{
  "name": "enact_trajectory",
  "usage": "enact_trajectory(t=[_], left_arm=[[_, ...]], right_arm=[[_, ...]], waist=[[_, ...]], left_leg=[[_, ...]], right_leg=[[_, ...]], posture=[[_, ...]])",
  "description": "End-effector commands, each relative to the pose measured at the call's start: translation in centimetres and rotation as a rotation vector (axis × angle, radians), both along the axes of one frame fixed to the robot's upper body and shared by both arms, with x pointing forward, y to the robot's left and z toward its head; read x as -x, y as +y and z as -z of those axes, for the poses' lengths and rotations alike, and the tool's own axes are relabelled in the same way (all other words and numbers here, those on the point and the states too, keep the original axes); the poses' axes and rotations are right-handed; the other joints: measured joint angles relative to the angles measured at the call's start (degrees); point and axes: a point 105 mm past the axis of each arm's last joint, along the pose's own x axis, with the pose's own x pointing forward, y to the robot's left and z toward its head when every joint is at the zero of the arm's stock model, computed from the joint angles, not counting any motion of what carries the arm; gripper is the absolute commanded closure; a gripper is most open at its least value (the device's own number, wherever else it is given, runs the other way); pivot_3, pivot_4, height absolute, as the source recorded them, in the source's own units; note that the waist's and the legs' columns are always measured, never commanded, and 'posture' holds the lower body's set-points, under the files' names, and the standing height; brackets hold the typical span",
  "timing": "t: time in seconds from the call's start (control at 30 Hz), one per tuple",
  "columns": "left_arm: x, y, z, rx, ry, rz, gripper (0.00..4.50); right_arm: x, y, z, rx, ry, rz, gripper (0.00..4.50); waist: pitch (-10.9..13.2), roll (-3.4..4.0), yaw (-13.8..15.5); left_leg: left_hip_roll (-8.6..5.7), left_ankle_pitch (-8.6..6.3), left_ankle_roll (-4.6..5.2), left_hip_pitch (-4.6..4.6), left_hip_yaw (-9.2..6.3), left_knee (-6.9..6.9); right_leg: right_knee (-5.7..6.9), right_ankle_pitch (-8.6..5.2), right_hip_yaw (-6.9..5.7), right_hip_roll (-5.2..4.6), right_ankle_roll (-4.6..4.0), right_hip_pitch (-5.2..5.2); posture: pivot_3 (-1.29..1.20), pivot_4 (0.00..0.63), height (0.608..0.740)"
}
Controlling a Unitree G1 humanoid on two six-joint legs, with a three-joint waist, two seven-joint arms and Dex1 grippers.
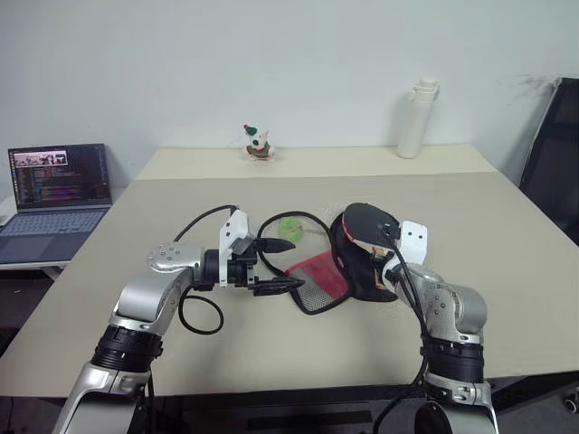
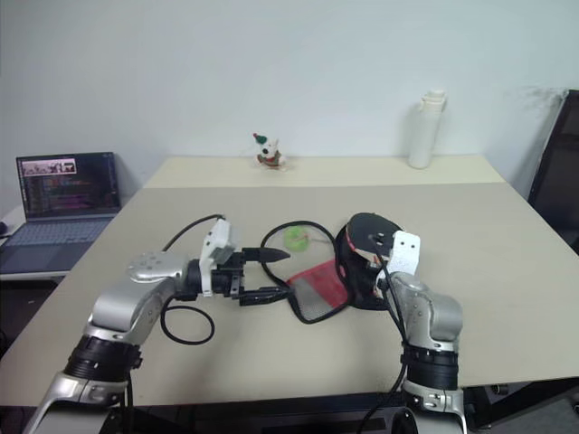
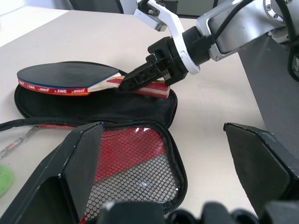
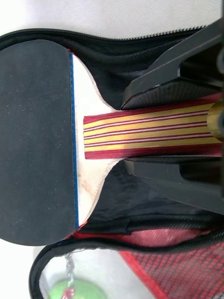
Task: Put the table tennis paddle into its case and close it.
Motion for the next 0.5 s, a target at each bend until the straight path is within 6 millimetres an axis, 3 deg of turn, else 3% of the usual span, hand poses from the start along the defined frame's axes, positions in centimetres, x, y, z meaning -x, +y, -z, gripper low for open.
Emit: enact_trajectory(t=[0.03, 0.33, 0.37, 0.5], left_arm=[[0.27, 0.02, -1.40, 0.017, -0.055, 0.004, 0.00], [0.31, 0.09, -1.26, 0.013, -0.052, 0.003, 0.00], [0.31, 0.14, -1.25, 0.013, -0.051, 0.001, 0.00], [0.25, 0.34, -1.23, 0.014, -0.048, -0.009, 0.00]], right_arm=[[-0.34, 0.02, -1.26, 0.007, -0.069, 0.005, 3.37], [-0.32, 0.83, -0.81, -0.015, -0.054, -0.015, 3.37], [-0.31, 0.85, -0.91, -0.021, -0.060, -0.012, 3.02], [-0.26, 0.88, -1.56, -0.018, -0.088, -0.017, 3.02]], waist=[[0.0, 0.00, 0.0], [0.0, 0.00, 0.0], [0.0, 0.00, 0.0], [0.0, 0.00, -0.1]], left_leg=[[0.00, 0.00, 0.00, 0.00, 0.00, 0.00], [0.01, 0.00, 0.00, 0.00, 0.00, 0.00], [0.01, 0.00, 0.00, 0.00, 0.00, 0.00], [0.02, 0.00, 0.00, 0.00, 0.00, 0.00]], right_leg=[[0.00, -0.05, 0.00, 0.00, 0.09, 0.00], [0.00, -0.05, 0.01, 0.00, 0.09, 0.00], [0.00, -0.05, 0.01, 0.00, 0.09, 0.00], [-0.01, -0.05, 0.01, 0.00, 0.08, 0.00]], posture=[[0.00, 0.150, 0.740], [0.00, 0.150, 0.740], [0.00, 0.150, 0.740], [0.00, 0.150, 0.740]])
